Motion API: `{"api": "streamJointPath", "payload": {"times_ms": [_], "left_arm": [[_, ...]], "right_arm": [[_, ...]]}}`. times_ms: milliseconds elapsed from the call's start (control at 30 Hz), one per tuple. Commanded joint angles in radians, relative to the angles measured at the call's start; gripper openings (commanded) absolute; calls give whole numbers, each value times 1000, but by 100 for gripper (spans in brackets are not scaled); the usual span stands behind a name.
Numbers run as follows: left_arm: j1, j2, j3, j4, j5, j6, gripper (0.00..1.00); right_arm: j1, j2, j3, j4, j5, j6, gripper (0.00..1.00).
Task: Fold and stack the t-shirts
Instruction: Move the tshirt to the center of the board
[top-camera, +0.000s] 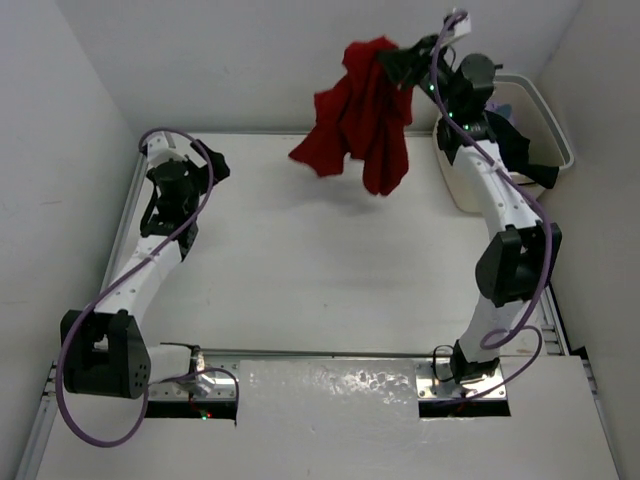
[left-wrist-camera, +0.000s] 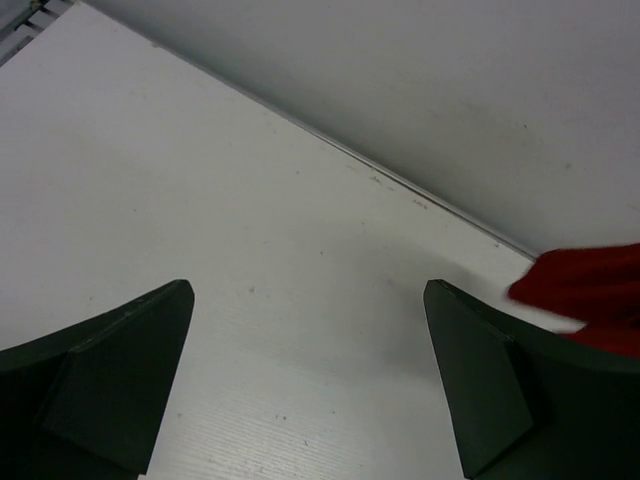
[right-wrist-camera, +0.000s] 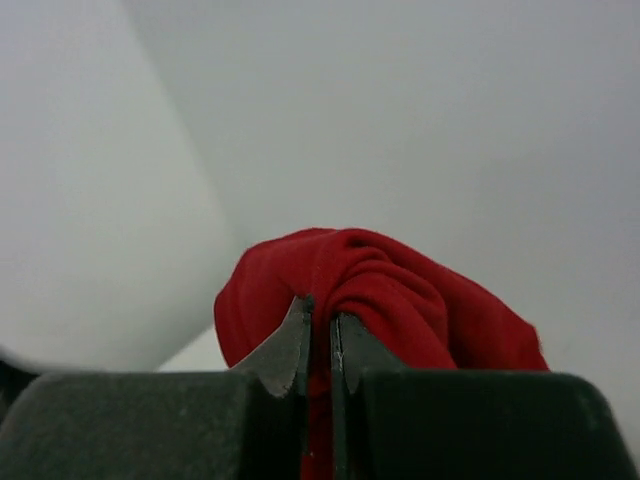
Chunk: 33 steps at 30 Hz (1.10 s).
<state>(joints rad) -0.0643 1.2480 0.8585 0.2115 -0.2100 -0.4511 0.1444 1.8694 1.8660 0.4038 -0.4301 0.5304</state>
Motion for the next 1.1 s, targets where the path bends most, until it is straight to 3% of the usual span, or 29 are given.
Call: {"api": "streamJointPath", "payload": {"times_ms": [0,33,100,133,167,233,267,367,433,533,733,1067], "left_arm": [[3,-65,-12,-49,-63,-67,100],[4,-74,-22,-47,-66,-78,100],[4,-85,-47,-46,-49,-96,100],[3,-81,-52,-53,-43,-103,100],[3,-76,-56,-55,-36,-110,100],[3,-53,-78,-51,33,-127,100],[0,-42,-85,-43,78,-126,100],[-41,8,-114,-40,202,-107,100],[-135,39,-133,-58,190,-71,100],[-255,83,-168,-29,185,-23,100],[-275,250,-200,84,363,-49,98],[-279,505,-119,219,491,-81,75]], "right_arm": [[-31,-76,-219,0,-245,106,4],[-48,-82,-319,-41,-268,26,23],[-58,-105,-396,-253,-152,-58,43],[-58,-116,-460,-317,-60,-184,68],[-52,-128,-485,-424,123,-243,77],[-23,-176,-557,-494,264,-326,87],[-10,-194,-588,-514,307,-351,99],[64,-278,-697,-540,431,-418,99],[133,-332,-782,-539,510,-478,99],[225,-363,-873,-508,505,-524,99],[357,-325,-953,-354,560,-543,99],[396,-135,-963,-36,516,-423,93]]}}
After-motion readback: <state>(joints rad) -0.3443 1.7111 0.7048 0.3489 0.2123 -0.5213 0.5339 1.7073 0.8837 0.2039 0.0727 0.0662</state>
